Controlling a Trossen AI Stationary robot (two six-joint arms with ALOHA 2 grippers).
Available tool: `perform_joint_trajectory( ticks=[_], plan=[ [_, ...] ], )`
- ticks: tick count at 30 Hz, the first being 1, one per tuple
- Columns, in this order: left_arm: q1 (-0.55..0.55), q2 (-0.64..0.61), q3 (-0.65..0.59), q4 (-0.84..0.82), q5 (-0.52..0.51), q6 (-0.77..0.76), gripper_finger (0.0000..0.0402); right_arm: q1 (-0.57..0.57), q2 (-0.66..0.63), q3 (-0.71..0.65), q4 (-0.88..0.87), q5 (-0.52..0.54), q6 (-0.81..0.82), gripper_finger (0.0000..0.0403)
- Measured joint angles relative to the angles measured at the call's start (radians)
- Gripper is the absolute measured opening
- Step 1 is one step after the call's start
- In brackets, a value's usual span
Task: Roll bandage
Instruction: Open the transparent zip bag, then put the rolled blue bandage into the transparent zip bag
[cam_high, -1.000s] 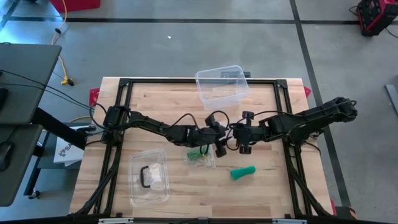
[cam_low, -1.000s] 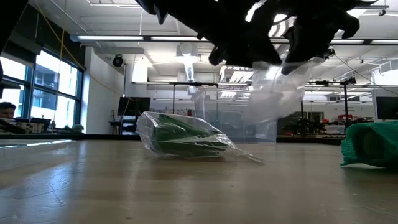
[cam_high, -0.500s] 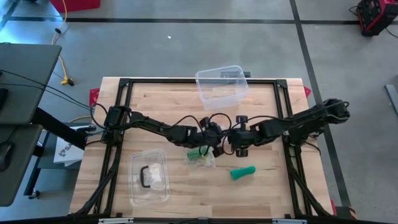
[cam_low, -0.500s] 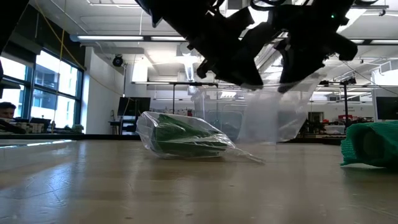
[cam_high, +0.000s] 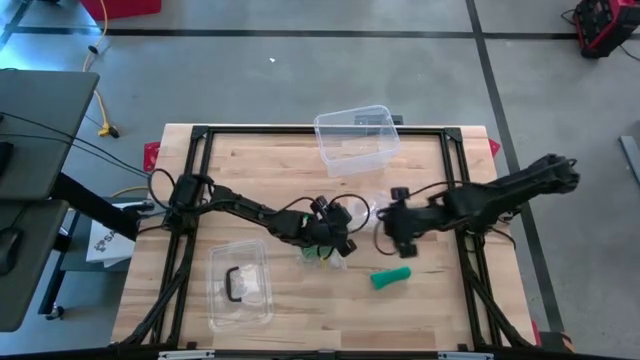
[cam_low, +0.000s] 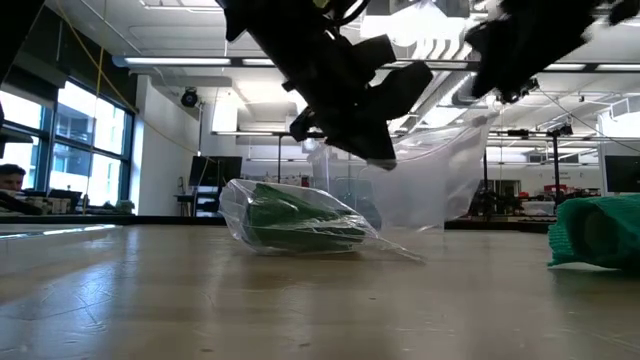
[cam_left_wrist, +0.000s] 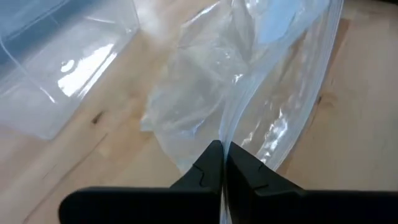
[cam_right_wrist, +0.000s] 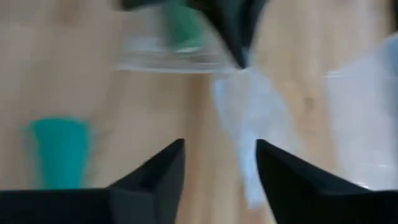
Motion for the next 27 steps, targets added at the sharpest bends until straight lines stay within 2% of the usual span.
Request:
perform_joint_trajectory(
  ticks=[3, 5, 8, 10, 16, 22, 24, 27],
  plan=[
    [-0.009, 0.017, -0.001, 0.008, -0.020, -0.024, 0.0001, 0.059, -0.088, -0.016, -0.059, -0.112, 0.063, 0.0214],
    [-0.013, 0.030, -0.001, 0.013, -0.032, -0.031, 0.0001, 0.120, -0.134, -0.058, -0.067, -0.168, 0.114, 0.0226],
    [-0.018, 0.055, 0.000, 0.036, -0.045, -0.044, 0.0001, 0.226, -0.186, -0.172, 0.010, -0.225, 0.204, 0.0231],
    [-0.020, 0.069, 0.000, 0.060, -0.045, -0.045, 0.0001, 0.291, -0.196, -0.269, 0.098, -0.225, 0.277, 0.0232],
    [-0.021, 0.081, 0.000, 0.084, -0.040, -0.045, 0.0000, 0.351, -0.163, -0.494, 0.413, -0.154, 0.368, 0.0232],
    [-0.020, 0.081, 0.000, 0.088, -0.018, -0.062, 0.0000, 0.352, -0.071, -0.581, 0.605, -0.197, 0.346, 0.0230],
    [-0.018, 0.081, 0.000, 0.090, -0.018, -0.068, 0.0000, 0.352, -0.040, -0.586, 0.652, -0.216, 0.336, 0.0219],
    [-0.015, 0.081, 0.000, 0.099, -0.017, -0.070, 0.0000, 0.352, 0.002, -0.585, 0.705, -0.220, 0.321, 0.0177]
  ],
)
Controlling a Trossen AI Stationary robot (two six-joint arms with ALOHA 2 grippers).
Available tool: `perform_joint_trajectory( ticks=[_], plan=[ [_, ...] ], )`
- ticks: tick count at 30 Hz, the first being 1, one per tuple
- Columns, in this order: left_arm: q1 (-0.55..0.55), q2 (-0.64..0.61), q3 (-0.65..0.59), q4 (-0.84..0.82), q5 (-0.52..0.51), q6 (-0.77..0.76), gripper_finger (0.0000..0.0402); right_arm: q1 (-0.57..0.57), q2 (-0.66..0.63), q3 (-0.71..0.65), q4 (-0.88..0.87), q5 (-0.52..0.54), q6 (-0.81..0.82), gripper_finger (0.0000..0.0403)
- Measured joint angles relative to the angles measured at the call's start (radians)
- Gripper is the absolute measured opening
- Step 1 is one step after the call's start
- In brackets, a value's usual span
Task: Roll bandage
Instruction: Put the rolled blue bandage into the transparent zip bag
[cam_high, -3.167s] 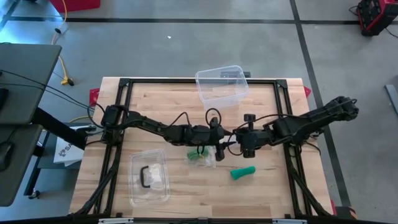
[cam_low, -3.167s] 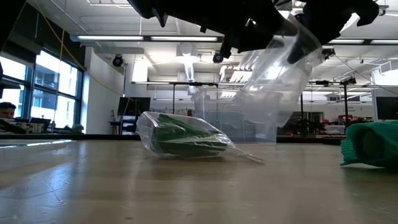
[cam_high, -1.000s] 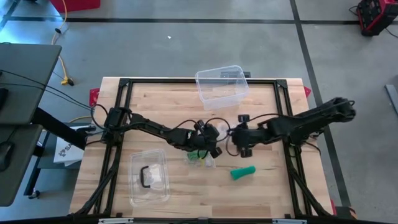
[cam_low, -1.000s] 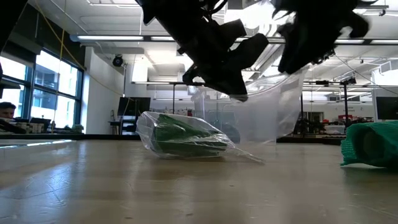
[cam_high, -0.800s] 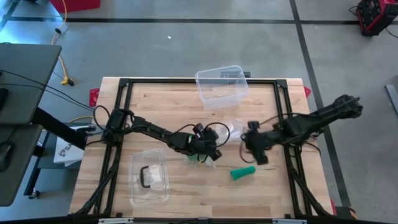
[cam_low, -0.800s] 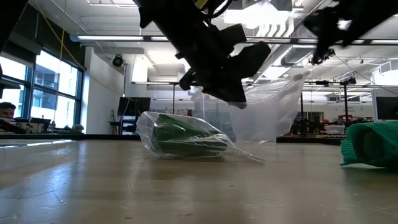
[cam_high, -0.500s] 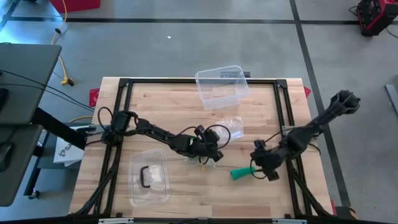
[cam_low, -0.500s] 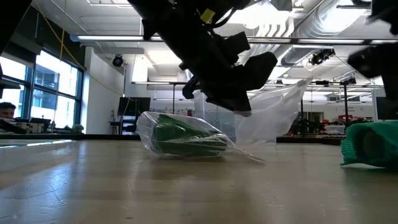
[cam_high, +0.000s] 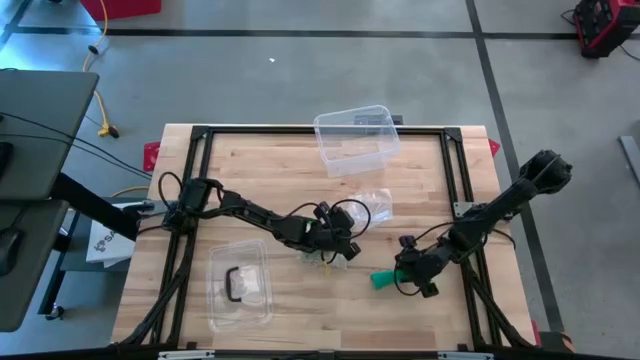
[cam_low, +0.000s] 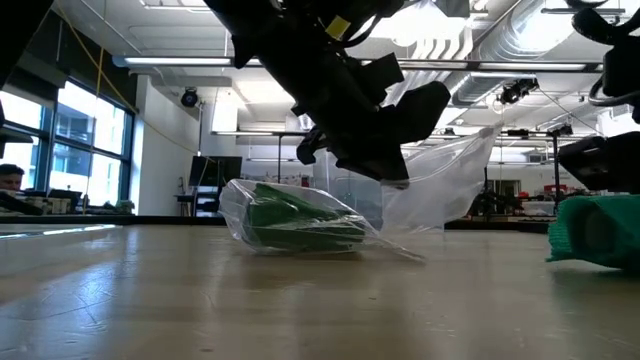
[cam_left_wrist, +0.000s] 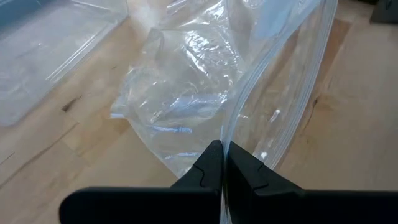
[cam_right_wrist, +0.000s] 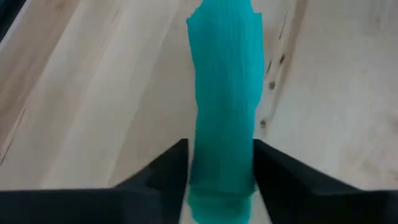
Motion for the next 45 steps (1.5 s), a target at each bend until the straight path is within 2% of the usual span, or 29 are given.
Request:
perform_joint_trajectory(
  ticks=[6, 8, 11, 15, 17, 21, 28, 31, 35, 45],
  plan=[
    [0.002, 0.000, 0.000, 0.013, 0.008, -0.011, 0.0000, 0.000, 0.029, 0.002, 0.027, -0.022, -0.016, 0.0040],
    [0.002, 0.000, 0.000, 0.023, 0.008, -0.011, 0.0000, 0.000, -0.002, 0.015, -0.015, -0.014, -0.029, 0.0018],
    [0.002, 0.000, 0.000, 0.043, 0.027, -0.012, 0.0000, -0.014, -0.086, 0.082, -0.130, 0.105, 0.003, 0.0027],
    [0.002, 0.000, 0.000, 0.069, 0.035, -0.037, 0.0000, -0.046, -0.168, 0.220, -0.381, 0.284, 0.066, 0.0019],
    [0.002, 0.000, 0.000, 0.083, 0.034, -0.051, 0.0000, -0.078, -0.178, 0.296, -0.499, 0.325, 0.106, 0.0018],
    [0.002, 0.000, 0.000, 0.139, 0.037, -0.060, 0.0000, -0.164, -0.139, 0.367, -0.644, 0.316, 0.132, 0.0018],
    [-0.011, -0.002, 0.012, 0.142, 0.018, -0.047, 0.0000, -0.277, -0.076, 0.375, -0.785, 0.288, 0.209, 0.0018],
    [-0.020, -0.003, 0.023, 0.141, -0.035, -0.016, 0.0000, -0.291, -0.073, 0.375, -0.770, 0.270, 0.181, 0.0018],
    [-0.023, -0.003, 0.041, 0.139, -0.072, 0.018, 0.0000, -0.291, -0.073, 0.410, -0.740, 0.181, 0.116, 0.0018],
    [-0.021, 0.002, 0.045, 0.134, -0.090, 0.045, 0.0000, -0.346, -0.074, 0.515, -0.824, 0.150, 0.092, 0.0018]
  ],
)
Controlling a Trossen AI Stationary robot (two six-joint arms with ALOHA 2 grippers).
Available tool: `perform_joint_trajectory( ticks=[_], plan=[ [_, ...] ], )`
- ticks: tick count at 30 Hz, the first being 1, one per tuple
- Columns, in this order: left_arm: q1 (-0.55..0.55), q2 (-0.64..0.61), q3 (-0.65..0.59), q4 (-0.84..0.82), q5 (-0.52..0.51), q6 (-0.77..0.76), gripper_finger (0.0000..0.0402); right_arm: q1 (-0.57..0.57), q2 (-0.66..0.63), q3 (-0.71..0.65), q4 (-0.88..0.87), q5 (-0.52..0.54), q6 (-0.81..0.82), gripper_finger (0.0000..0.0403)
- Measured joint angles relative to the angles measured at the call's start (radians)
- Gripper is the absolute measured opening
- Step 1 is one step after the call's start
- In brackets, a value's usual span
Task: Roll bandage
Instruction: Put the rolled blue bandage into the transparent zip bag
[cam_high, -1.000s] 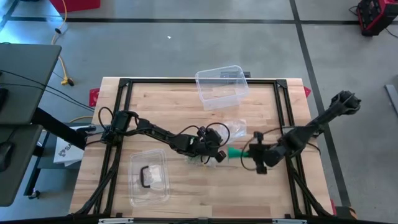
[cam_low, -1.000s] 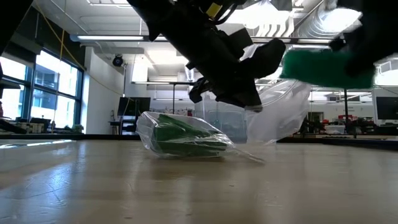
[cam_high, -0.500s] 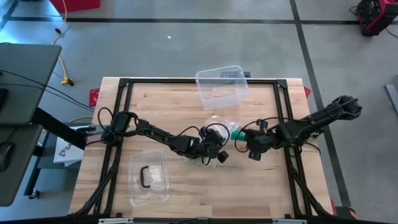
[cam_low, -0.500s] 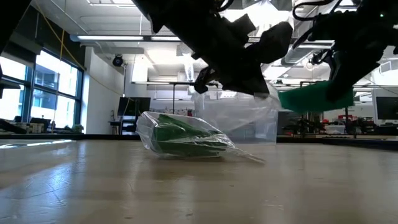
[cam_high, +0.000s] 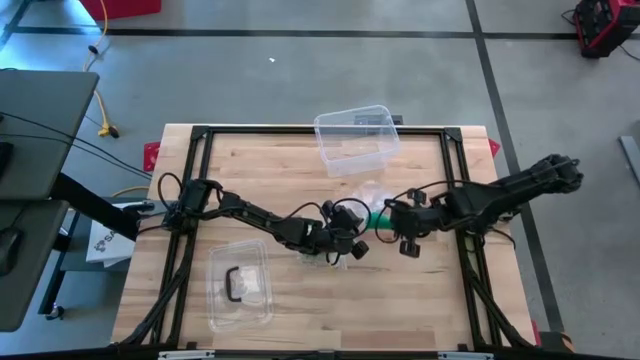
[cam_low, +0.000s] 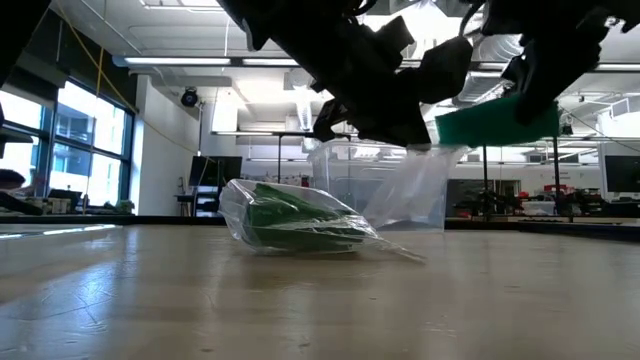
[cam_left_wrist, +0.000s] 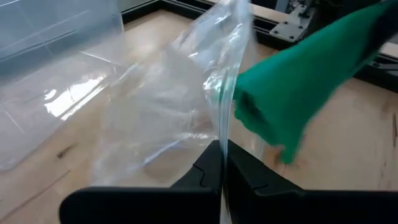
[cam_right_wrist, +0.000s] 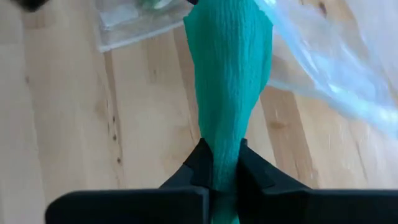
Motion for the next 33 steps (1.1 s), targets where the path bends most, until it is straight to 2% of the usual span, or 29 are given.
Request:
perform_joint_trajectory(
  ticks=[8, 14, 19, 23, 26, 29, 33],
  plan=[
    [0.000, 0.004, 0.000, 0.032, -0.003, 0.040, 0.0000, -0.110, 0.037, -0.024, -0.027, -0.037, 0.026, 0.0018],
    [-0.001, 0.004, 0.000, 0.044, 0.002, 0.060, 0.0000, -0.135, 0.076, -0.025, 0.136, -0.102, -0.080, 0.0017],
    [-0.001, 0.004, 0.000, 0.043, 0.014, 0.061, 0.0000, -0.179, 0.121, -0.025, 0.183, -0.175, -0.114, 0.0017],
    [0.000, 0.004, 0.010, 0.054, 0.024, 0.087, 0.0000, -0.217, 0.176, -0.025, 0.163, -0.101, -0.064, 0.0017],
    [0.002, 0.004, 0.019, 0.055, 0.073, 0.094, 0.0000, -0.226, 0.202, -0.025, 0.269, -0.097, -0.124, 0.0018],
    [0.007, 0.004, 0.019, 0.029, 0.087, 0.067, 0.0000, -0.224, 0.207, -0.025, 0.375, -0.095, -0.175, 0.0039],
    [0.007, 0.003, 0.020, -0.032, 0.098, 0.004, 0.0000, -0.225, 0.204, -0.025, 0.399, -0.037, -0.214, 0.0077]
  ],
)
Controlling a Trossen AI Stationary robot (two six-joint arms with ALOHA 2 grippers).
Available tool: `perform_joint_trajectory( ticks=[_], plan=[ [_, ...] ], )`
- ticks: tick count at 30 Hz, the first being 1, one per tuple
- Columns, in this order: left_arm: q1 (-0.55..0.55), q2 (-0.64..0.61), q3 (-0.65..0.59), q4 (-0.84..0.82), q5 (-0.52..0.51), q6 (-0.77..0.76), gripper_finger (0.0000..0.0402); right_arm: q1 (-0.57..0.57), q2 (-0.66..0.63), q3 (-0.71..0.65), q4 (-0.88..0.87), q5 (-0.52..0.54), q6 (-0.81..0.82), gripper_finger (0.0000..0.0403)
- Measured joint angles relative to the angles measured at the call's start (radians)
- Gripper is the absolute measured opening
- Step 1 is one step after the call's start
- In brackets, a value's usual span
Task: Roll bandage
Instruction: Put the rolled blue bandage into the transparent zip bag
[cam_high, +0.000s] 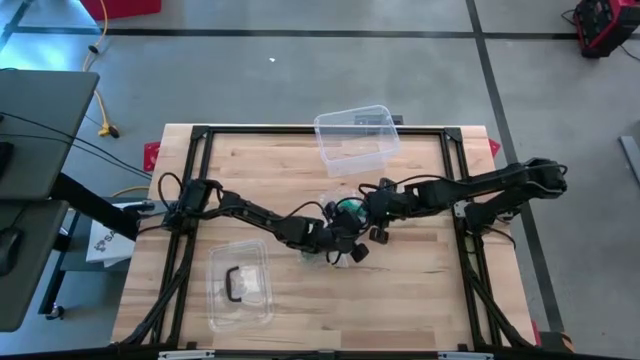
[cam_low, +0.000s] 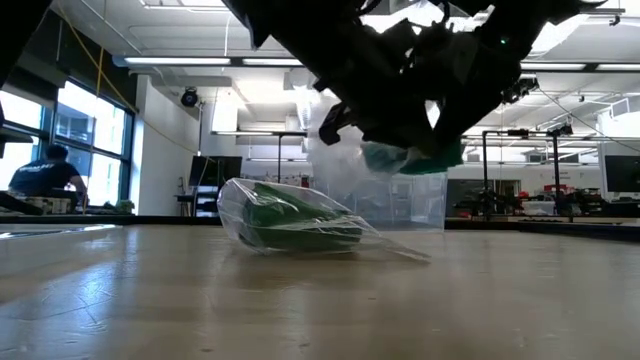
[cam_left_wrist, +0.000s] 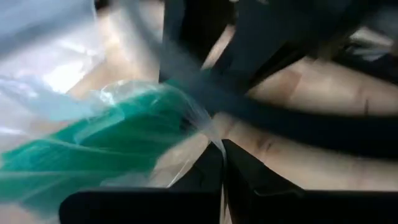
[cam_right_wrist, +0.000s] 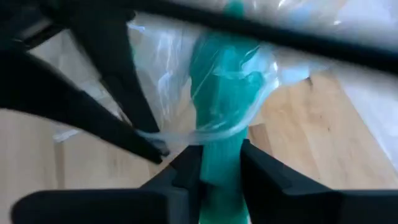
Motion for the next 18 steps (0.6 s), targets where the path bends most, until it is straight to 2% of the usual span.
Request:
perform_joint_trajectory(
  ticks=[7, 11, 15, 18],
  plan=[
    [-0.013, -0.019, 0.000, -0.118, 0.020, -0.141, 0.0000, 0.004, -0.008, 0.000, 0.002, 0.014, -0.007, 0.0131],
    [-0.022, -0.042, 0.000, -0.186, 0.021, -0.209, 0.0000, 0.020, -0.015, 0.000, -0.005, 0.016, 0.038, 0.0142],
    [-0.022, -0.064, -0.001, -0.197, 0.039, -0.224, 0.0000, 0.041, -0.015, 0.000, -0.029, 0.018, 0.037, 0.0119],
    [-0.018, -0.075, -0.001, -0.196, 0.057, -0.228, 0.0000, 0.069, -0.016, -0.038, 0.014, 0.019, 0.038, 0.0062]
  ],
)
